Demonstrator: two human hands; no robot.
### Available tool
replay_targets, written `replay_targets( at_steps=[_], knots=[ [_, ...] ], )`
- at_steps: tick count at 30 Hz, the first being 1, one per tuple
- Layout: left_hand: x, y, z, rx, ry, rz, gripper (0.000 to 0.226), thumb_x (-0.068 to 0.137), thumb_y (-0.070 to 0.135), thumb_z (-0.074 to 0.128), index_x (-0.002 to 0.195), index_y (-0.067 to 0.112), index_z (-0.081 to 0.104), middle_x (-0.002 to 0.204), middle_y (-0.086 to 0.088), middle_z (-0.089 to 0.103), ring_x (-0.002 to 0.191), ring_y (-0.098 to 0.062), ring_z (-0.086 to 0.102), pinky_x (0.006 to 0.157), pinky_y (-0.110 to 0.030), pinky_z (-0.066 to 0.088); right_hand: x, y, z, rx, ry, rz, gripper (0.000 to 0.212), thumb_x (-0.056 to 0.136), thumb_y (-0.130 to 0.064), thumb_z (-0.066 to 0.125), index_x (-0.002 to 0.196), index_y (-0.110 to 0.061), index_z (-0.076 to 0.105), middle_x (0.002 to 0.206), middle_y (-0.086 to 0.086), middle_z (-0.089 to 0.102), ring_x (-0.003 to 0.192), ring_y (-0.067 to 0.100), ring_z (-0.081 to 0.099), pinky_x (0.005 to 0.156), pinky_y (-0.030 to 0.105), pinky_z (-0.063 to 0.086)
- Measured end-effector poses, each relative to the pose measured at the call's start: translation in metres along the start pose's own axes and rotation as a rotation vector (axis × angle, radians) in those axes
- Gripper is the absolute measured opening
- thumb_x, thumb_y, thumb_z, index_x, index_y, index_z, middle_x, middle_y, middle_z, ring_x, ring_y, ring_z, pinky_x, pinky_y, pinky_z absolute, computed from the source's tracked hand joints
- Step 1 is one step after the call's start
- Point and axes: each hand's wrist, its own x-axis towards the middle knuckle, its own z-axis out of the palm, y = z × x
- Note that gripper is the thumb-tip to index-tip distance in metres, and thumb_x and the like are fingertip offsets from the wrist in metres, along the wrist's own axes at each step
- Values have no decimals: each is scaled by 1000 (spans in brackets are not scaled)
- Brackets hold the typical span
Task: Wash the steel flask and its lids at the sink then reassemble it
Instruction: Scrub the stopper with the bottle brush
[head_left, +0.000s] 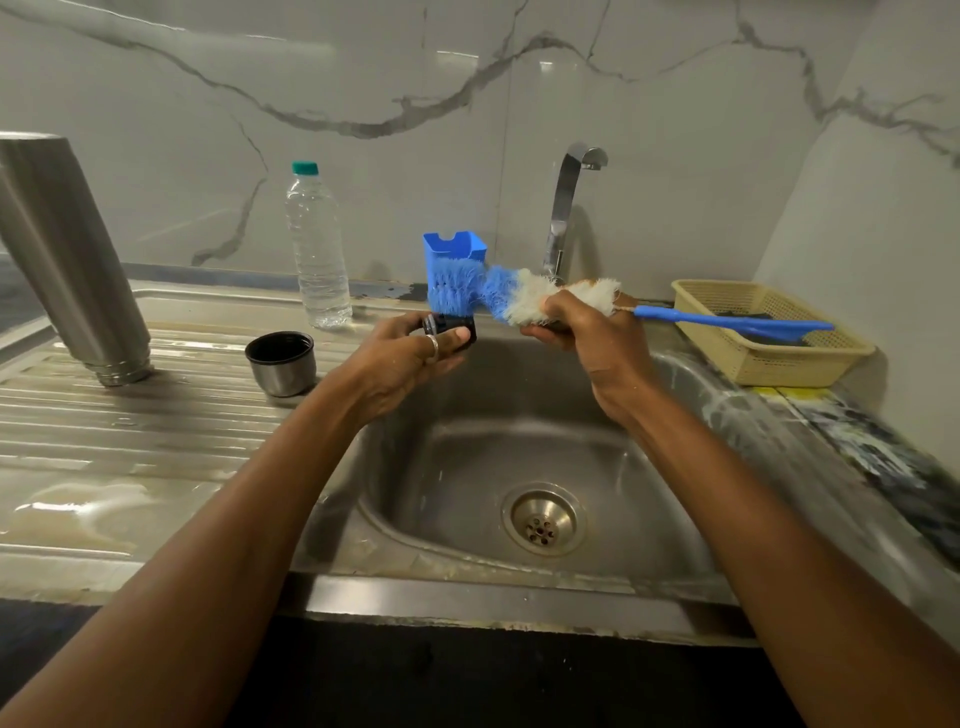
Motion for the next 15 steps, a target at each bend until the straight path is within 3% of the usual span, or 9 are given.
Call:
replay_targets(
  at_steps=[6,9,12,15],
  knots=[
    [-4,0,3,83,-50,-43,34,89,13,73,120,5,64,118,-12,68,104,-19,68,86,-34,62,2,1,-3,18,58,34,4,89,0,64,89,0,68,98,19,74,85,26,77,66,21,58],
    [-3,0,0,129,-33,-54,35,87,22,75,118,7,65,114,-11,68,96,-16,65,90,-39,61,3,0,-7,25,11,21,4,89,0,64,86,1,66,88,15,73,83,24,76,67,24,60],
    [-1,-1,-4,135,-1,-56,45,83,31,77,119,7,65,118,-12,69,108,-21,67,96,-39,58,4,-1,-6,35,32,37,3,88,-2,65,89,1,67,90,14,74,82,24,77,68,25,60],
    [-1,-1,-1,74,8,-47,34,90,22,72,117,3,65,116,-12,70,109,-19,69,99,-36,56,2,5,-2,28,36,38,4,88,-1,65,85,-3,68,88,13,74,85,24,76,69,24,59]
  ],
)
